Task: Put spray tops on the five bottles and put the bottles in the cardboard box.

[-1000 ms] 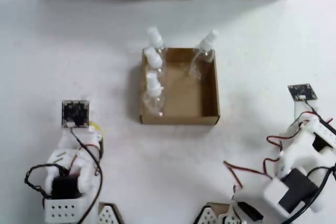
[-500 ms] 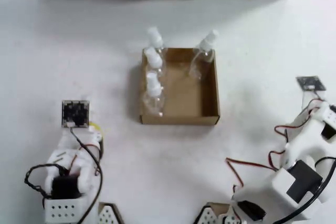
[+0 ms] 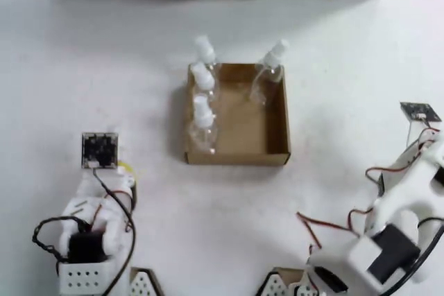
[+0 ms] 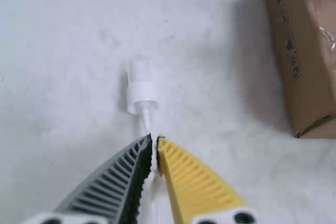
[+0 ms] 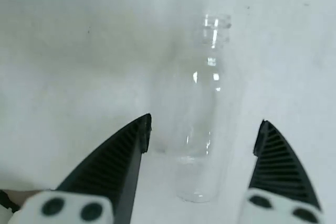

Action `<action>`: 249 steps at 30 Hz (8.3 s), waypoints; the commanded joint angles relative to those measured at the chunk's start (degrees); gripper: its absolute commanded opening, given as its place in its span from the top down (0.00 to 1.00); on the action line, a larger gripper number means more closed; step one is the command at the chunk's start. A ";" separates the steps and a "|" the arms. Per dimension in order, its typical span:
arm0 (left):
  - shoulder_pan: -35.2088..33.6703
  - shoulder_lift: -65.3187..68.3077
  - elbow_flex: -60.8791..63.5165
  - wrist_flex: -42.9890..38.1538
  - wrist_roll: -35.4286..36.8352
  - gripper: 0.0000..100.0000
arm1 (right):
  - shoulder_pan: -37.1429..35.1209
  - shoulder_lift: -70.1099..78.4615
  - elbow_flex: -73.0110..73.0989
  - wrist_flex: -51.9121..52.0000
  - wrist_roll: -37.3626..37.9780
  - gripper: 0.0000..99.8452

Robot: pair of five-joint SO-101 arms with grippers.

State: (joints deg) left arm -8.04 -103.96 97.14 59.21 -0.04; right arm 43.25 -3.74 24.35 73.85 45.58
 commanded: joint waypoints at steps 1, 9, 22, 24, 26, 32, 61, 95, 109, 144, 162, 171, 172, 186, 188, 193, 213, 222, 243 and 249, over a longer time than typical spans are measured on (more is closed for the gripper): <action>-0.66 -0.92 -0.18 -0.53 -0.62 0.98 | 0.48 -8.84 4.75 -1.63 -0.18 0.74; -0.66 -0.92 -0.18 -0.44 -0.62 0.98 | -1.54 -7.16 9.93 -14.02 -0.09 0.88; -0.66 -0.92 -0.18 -0.53 -0.62 0.98 | -3.47 -2.68 9.05 -14.46 7.74 0.83; -0.66 -0.92 -0.18 -0.62 -0.62 0.98 | -3.91 -2.24 9.05 -14.20 10.90 0.83; -0.66 -0.92 -0.18 -0.62 -0.62 0.98 | -4.35 -2.15 9.32 -14.20 12.04 0.83; -0.66 -0.92 -0.18 -0.62 -0.62 0.98 | -4.70 -2.15 9.41 -14.20 12.40 0.76; -0.66 -0.92 -0.18 -0.70 -0.62 0.98 | -6.73 -2.15 9.41 -14.46 24.97 0.77; -0.66 -0.92 -0.18 -0.79 -0.62 0.98 | -2.15 -2.77 9.05 -17.36 19.52 0.99; -1.54 -0.92 -5.89 1.05 -0.53 0.98 | 7.43 -6.99 6.33 -9.27 16.79 0.98; -6.02 78.37 -53.71 -10.02 -4.48 0.79 | 4.97 -6.99 10.11 -9.63 19.16 0.98; -6.02 117.85 -75.25 -4.48 -4.48 0.79 | 4.18 -6.99 10.64 -11.21 19.25 0.98; -5.85 118.37 -76.57 -1.58 -3.60 0.95 | 4.18 -7.43 12.48 -13.67 19.25 0.98; -5.85 117.05 -77.27 0.44 -2.37 0.95 | 3.91 -7.69 12.48 -13.58 19.16 0.98; 3.03 73.63 -86.07 21.54 9.05 0.98 | -5.32 -17.80 -4.22 13.93 8.35 0.98; 4.62 67.91 -83.78 21.54 9.93 0.98 | -6.55 -21.85 -4.40 15.43 5.98 0.98; 5.14 57.36 -76.04 20.13 10.90 0.98 | -9.89 -32.57 -4.22 19.12 -0.97 0.98; -2.59 34.95 -53.89 8.97 10.55 0.98 | -44.00 -52.53 1.05 6.02 -24.62 0.98; -10.42 34.68 -53.80 5.01 10.55 0.98 | -54.90 -67.56 10.64 -10.42 -33.49 0.98; -10.68 34.59 -53.80 -17.49 10.90 0.98 | -75.38 -99.82 48.88 -46.81 -39.12 0.98; -9.36 34.86 -54.24 -32.44 10.90 0.98 | -84.53 -99.38 51.16 -46.46 -38.95 0.98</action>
State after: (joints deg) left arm -18.33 -68.00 43.60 37.49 10.33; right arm -34.90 -102.37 74.73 28.48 7.08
